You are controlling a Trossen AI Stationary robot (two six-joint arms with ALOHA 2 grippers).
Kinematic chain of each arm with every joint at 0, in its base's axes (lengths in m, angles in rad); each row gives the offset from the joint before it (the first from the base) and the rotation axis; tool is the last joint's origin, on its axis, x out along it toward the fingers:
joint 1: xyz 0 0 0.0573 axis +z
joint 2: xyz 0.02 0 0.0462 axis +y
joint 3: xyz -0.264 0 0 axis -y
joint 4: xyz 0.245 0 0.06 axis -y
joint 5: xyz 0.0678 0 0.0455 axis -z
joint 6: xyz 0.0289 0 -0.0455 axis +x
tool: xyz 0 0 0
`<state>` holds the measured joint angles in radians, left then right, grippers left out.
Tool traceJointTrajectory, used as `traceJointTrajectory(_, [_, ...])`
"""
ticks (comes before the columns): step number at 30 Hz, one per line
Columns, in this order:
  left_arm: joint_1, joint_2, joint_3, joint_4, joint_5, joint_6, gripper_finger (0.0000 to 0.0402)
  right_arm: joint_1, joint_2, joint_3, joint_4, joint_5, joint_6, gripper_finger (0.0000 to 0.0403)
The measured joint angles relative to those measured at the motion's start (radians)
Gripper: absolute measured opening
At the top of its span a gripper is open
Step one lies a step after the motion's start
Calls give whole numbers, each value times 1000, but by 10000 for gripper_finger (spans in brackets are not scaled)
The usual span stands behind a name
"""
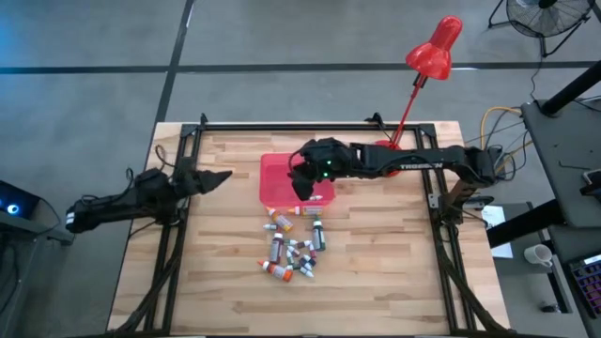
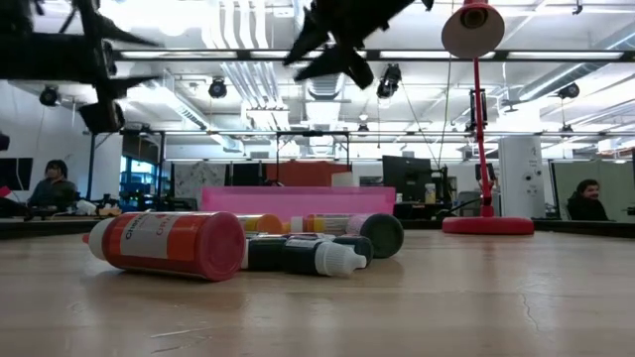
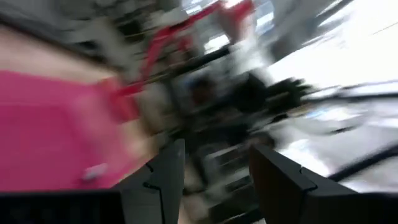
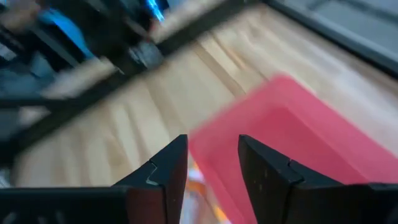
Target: Pick & Place food coloring
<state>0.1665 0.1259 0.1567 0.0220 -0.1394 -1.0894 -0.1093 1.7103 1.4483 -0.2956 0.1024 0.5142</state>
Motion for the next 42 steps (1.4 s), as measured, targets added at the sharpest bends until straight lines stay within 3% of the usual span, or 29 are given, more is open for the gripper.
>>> traceJointTrajectory(9, [0,330,256,-436,-16,398,149,-25,-3,2,30,6,-47,129])
traceJointTrajectory(15, [-2,527,262,-464,-16,531,149,-25,-3,2,-21,4,-72,122])
traceJointTrajectory(22, [-32,679,294,-435,-12,844,149,-28,-3,2,-83,3,-120,115])
traceJointTrajectory(35, [-239,905,375,-436,13,950,149,-103,-4,3,-184,1,-186,111])
traceJointTrajectory(42, [-292,1063,375,-283,7,894,149,-140,-4,3,-200,-42,-258,109])
